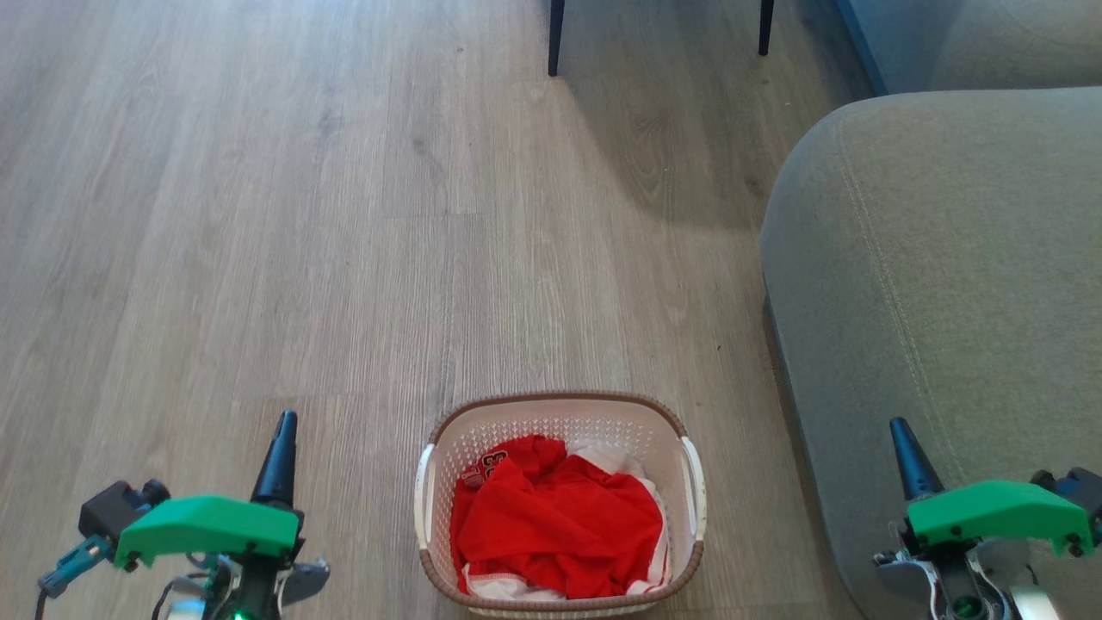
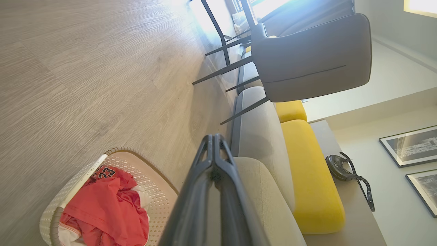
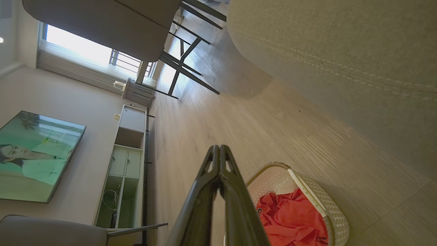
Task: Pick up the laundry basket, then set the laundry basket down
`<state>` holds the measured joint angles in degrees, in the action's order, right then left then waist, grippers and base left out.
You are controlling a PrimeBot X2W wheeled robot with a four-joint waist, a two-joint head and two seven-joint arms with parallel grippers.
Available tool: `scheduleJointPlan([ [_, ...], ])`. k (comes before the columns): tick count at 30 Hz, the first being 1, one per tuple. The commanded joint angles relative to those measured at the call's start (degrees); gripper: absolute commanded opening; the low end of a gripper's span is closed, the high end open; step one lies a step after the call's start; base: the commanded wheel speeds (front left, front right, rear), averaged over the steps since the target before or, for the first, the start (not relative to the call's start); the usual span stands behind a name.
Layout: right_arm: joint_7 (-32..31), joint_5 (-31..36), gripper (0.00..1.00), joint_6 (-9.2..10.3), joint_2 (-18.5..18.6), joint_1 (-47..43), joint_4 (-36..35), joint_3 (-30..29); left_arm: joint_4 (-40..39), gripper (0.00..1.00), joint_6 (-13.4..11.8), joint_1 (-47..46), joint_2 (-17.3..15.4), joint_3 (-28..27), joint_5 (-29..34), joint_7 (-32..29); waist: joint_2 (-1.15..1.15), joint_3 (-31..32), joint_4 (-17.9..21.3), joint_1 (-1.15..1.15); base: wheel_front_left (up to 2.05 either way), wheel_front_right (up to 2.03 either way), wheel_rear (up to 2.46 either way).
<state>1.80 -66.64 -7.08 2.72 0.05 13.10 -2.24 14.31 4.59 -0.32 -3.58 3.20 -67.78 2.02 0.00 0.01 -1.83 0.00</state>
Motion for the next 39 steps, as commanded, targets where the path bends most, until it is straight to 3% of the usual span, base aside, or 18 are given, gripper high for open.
scheduleJointPlan([
  [1,-0.3,-1.8,0.0,-0.28,1.3,3.3,-1.5,0.3,-1.5,0.0,0.6,-3.4,-0.9,-1.7,-1.6,-0.3,0.0,0.0,0.1,0.0,0.0,0.0,0.0],
  [39,-6.6,-25.4,0.0,-0.4,1.4,5.8,0.7,-2.5,-0.4,0.0,2.8,-5.6,-0.7,-7.5,-24.5,-6.6,0.0,-0.2,1.7,0.0,0.0,0.0,0.0],
])
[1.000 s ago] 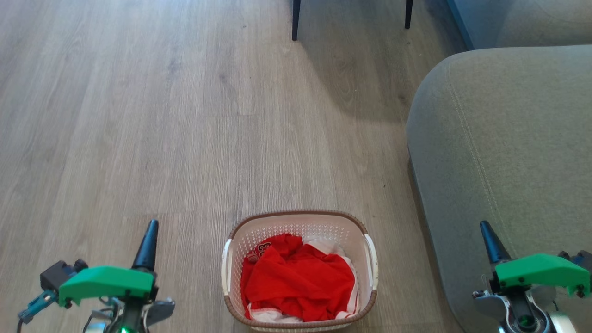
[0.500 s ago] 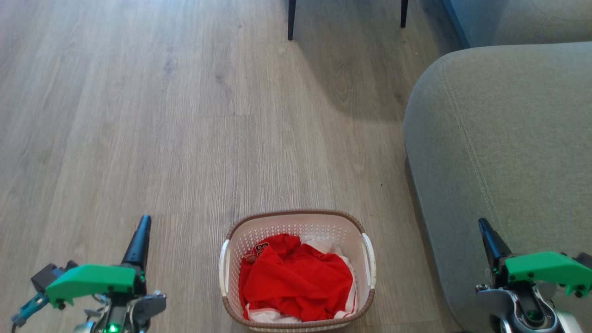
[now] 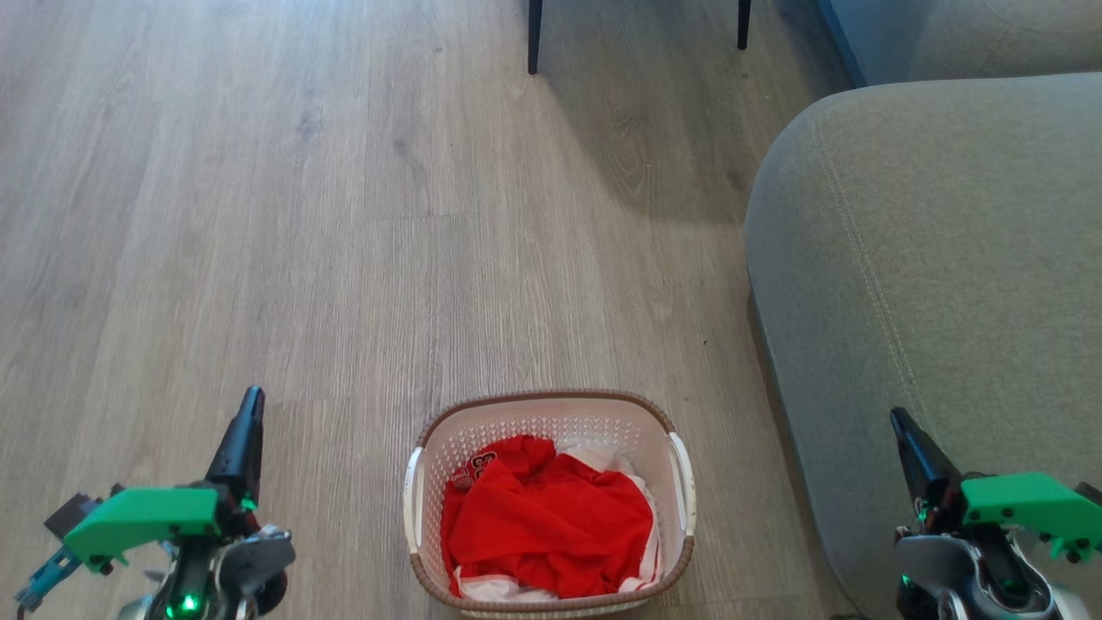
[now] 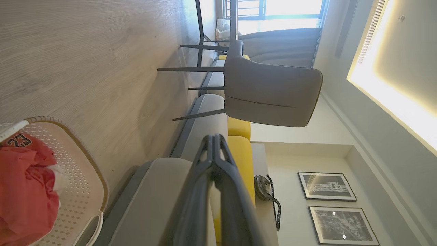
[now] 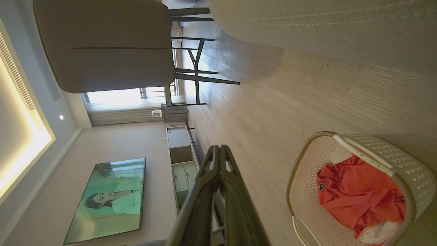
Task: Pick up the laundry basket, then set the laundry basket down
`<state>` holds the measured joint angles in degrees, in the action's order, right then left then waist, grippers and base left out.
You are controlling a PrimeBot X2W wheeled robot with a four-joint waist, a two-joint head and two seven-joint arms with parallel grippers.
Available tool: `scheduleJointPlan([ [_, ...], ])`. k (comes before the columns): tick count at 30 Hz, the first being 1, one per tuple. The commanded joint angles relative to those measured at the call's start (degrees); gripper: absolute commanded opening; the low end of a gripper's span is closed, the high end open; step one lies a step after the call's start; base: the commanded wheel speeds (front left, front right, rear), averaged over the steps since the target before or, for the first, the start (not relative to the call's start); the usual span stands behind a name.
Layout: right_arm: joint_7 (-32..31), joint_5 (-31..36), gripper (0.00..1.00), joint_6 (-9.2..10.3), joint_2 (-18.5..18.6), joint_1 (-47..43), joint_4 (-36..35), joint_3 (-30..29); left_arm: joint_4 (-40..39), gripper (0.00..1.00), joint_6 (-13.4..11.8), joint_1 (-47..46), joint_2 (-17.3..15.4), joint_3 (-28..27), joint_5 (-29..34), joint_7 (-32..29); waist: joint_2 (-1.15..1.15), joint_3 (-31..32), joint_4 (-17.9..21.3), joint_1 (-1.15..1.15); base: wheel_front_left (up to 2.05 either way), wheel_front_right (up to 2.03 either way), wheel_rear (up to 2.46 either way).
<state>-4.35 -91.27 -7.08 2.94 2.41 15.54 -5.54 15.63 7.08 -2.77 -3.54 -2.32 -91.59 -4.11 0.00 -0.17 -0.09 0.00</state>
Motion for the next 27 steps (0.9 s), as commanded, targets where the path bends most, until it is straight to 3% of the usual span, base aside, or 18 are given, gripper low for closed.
scheduleJointPlan([
  [1,-0.6,-1.4,0.0,-0.4,1.1,3.5,-1.7,0.8,-1.7,0.0,0.3,-3.2,-0.7,-2.1,-1.3,-0.6,0.0,0.0,0.0,0.0,0.0,0.0,0.0],
  [27,-1.2,-1.9,0.0,-0.41,0.8,3.7,-1.6,0.2,-1.6,0.0,0.4,-3.3,-0.3,-2.8,-1.7,-1.3,0.0,0.0,0.1,0.0,0.0,0.0,0.0],
])
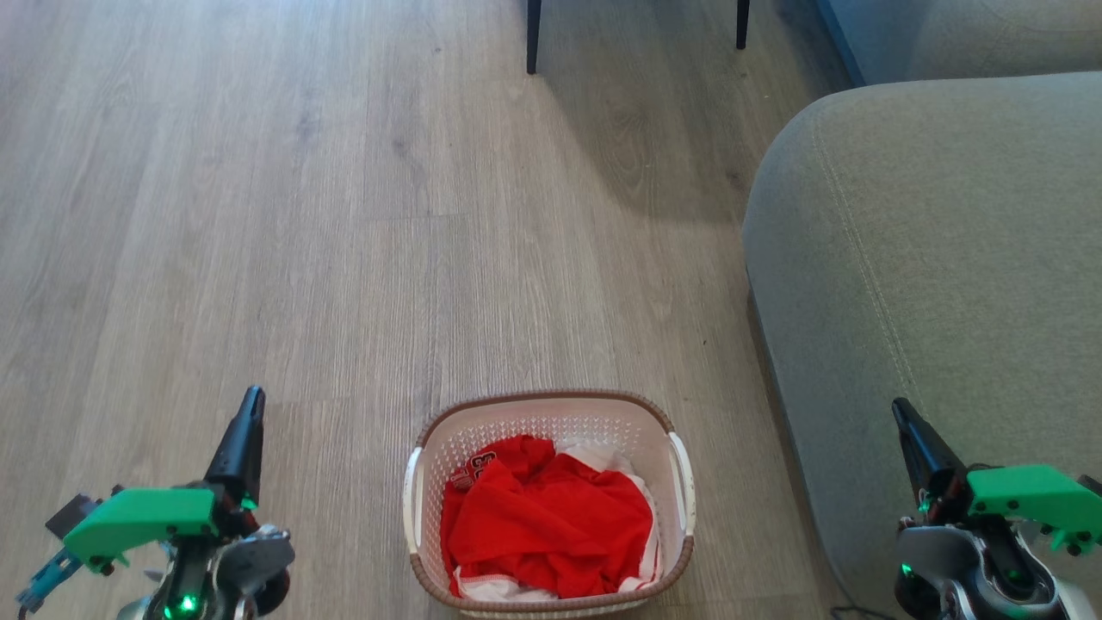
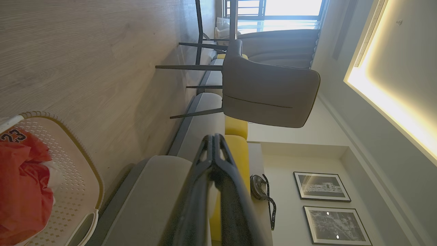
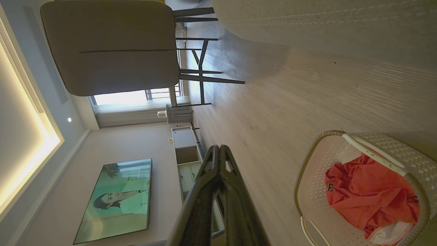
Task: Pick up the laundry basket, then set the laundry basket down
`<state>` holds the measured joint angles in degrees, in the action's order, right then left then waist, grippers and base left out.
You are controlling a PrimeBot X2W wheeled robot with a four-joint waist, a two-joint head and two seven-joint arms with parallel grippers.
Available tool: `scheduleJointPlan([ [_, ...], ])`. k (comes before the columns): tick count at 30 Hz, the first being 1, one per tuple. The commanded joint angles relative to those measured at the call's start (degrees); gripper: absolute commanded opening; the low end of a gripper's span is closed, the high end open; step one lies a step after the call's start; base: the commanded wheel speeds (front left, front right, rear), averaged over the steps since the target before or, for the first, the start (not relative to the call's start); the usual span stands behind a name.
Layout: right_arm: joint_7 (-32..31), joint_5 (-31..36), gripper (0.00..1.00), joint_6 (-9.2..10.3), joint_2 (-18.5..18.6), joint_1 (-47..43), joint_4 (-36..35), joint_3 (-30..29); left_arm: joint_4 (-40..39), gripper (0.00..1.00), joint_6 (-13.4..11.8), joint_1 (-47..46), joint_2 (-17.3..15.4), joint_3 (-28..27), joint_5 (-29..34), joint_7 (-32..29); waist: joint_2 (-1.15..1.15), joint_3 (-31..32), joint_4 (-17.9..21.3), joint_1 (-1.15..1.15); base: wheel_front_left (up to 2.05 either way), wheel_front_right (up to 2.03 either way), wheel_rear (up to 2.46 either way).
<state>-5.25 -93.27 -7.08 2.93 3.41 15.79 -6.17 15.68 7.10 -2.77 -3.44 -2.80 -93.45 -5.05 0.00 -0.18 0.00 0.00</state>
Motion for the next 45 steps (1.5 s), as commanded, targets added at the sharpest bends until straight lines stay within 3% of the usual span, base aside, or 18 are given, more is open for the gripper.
scheduleJointPlan([
  [1,-0.3,0.1,0.0,-0.41,0.8,2.7,-1.8,0.8,-1.7,0.0,0.4,-3.3,-0.4,-2.4,0.2,-0.4,0.0,0.0,0.0,0.0,0.0,0.0,0.0],
  [45,-0.7,0.6,0.0,-0.41,0.4,2.7,-1.8,0.3,-1.7,0.0,0.4,-3.4,0.0,-3.0,0.7,-0.9,0.0,0.0,0.0,0.0,0.0,0.0,0.0],
])
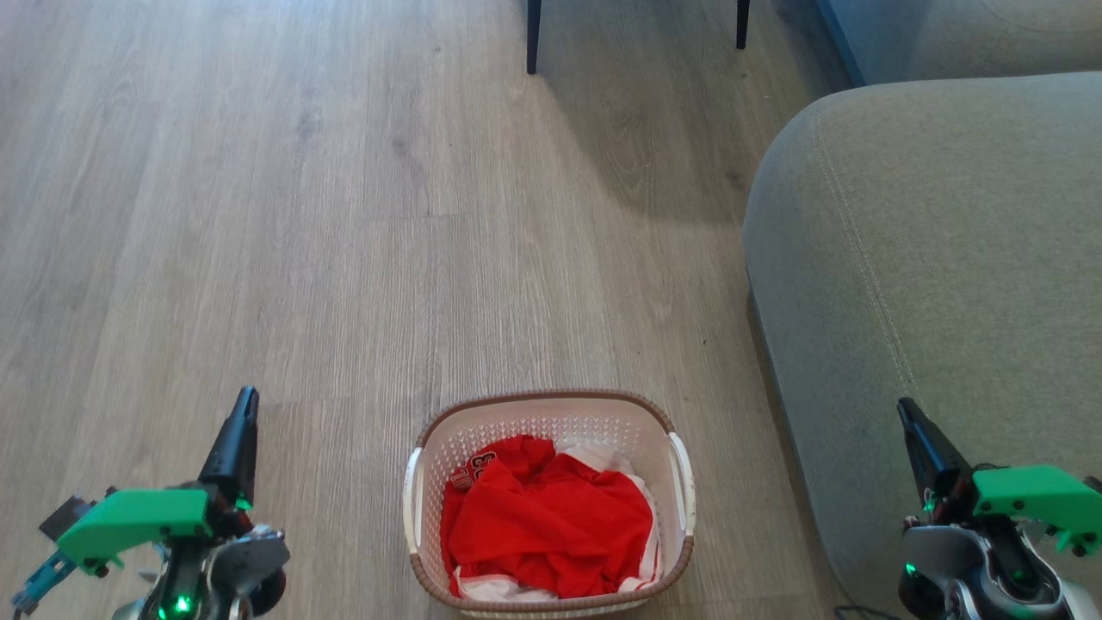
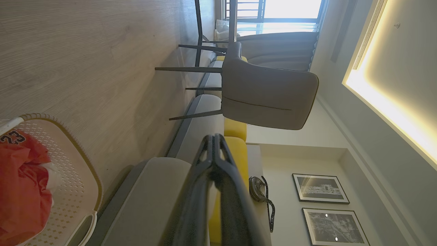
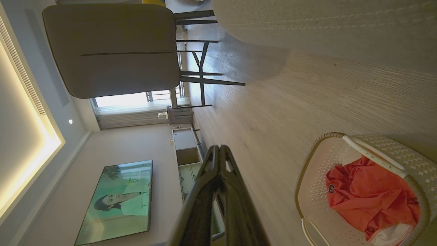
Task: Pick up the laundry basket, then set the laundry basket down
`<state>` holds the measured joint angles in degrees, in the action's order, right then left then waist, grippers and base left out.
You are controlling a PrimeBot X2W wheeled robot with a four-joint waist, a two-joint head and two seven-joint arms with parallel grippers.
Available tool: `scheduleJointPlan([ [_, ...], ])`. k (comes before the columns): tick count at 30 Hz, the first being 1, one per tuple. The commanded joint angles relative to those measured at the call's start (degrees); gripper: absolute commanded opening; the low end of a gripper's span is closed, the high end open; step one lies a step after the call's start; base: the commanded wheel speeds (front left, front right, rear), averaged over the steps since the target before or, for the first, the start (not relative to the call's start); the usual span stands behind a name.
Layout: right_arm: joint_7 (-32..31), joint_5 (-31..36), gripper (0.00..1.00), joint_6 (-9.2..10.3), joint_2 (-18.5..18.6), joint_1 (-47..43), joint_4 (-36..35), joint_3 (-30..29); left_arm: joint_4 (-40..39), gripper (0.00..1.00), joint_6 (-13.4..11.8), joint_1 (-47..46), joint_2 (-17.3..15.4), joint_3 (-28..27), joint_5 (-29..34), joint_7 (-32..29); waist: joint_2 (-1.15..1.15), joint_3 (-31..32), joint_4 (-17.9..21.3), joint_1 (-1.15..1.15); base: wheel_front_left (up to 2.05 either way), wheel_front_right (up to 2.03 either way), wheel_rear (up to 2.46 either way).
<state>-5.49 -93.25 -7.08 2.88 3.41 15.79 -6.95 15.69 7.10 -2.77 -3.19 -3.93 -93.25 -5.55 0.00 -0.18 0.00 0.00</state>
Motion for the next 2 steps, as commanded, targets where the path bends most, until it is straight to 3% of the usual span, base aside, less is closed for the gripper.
scheduleJointPlan([
  [1,-0.5,0.6,0.0,-0.41,0.5,2.7,-1.8,1.0,-1.7,0.0,0.4,-3.4,-0.2,-1.9,0.5,-0.4,0.0,0.0,0.0,0.0,0.0,0.0,0.0],
  [2,-0.5,0.6,0.0,-0.41,0.5,2.7,-1.8,1.0,-1.7,0.0,0.4,-3.4,-0.2,-1.9,0.5,-0.4,0.0,0.0,0.0,0.0,0.0,0.0,0.0],
])
